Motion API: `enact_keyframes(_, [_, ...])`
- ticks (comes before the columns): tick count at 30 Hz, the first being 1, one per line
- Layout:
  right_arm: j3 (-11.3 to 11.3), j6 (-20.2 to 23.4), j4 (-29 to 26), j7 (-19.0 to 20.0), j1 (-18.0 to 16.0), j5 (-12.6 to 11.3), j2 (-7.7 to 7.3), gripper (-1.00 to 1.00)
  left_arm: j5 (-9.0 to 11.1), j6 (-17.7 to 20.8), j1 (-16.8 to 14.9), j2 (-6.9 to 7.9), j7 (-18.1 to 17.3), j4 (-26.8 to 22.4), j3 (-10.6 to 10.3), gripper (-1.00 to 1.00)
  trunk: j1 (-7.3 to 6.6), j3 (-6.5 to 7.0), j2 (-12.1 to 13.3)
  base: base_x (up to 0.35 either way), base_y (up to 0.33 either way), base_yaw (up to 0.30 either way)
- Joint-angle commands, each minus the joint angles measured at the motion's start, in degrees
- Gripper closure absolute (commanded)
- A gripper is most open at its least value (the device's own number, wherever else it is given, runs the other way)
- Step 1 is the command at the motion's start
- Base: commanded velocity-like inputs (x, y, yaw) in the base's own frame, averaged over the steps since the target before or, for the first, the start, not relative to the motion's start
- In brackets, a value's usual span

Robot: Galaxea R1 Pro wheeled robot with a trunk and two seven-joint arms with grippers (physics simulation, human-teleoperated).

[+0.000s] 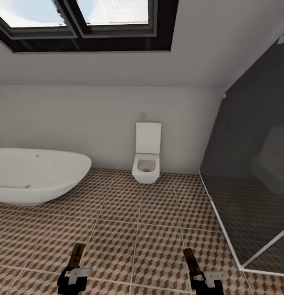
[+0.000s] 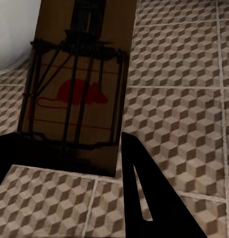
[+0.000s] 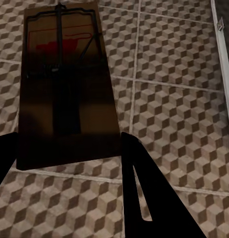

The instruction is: Take the four mousetraps from the cabinet in the bathroom and place them on the bathroom floor. Make sure all four end up on the same floor surface, and ensure that at least two of them are either under or directly next to the same bathroom sink.

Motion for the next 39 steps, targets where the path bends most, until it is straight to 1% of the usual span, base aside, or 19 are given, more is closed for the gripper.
enact_keyframes(1, [0.24,-0.15,0.01,-0.22,-0.03,-0.14,-0.04,1.00,-0.60,-0.02,-0.07,-0.09,0.80,0.16,-0.26,1.00,0.03,-0.08,-0.12,0.000,0.000,0.260])
enact_keyframes(21, [0.24,-0.15,0.01,-0.22,-0.03,-0.14,-0.04,1.00,-0.60,-0.05,-0.06,-0.04,0.83,0.16,-0.17,1.00,0.03,0.61,-0.12,0.002,0.000,0.260])
enact_keyframes(30, [0.24,-0.15,0.01,-0.22,-0.03,-0.14,-0.04,1.00,-0.60,-0.03,-0.06,-0.04,0.80,0.16,-0.24,1.00,0.03,0.91,-0.12,0.107,0.074,0.259])
enact_keyframes(35, [0.24,-0.15,0.01,-0.22,-0.03,-0.14,-0.04,1.00,-0.60,-0.04,-0.07,-0.04,0.80,0.16,-0.24,1.00,0.03,0.98,-0.12,0.021,0.012,0.101])
enact_keyframes(39, [0.24,-0.15,0.01,-0.22,-0.03,-0.14,-0.04,1.00,-0.60,-0.02,-0.06,-0.04,0.83,0.16,-0.21,1.00,0.03,1.00,-0.12,0.003,0.002,-0.045])
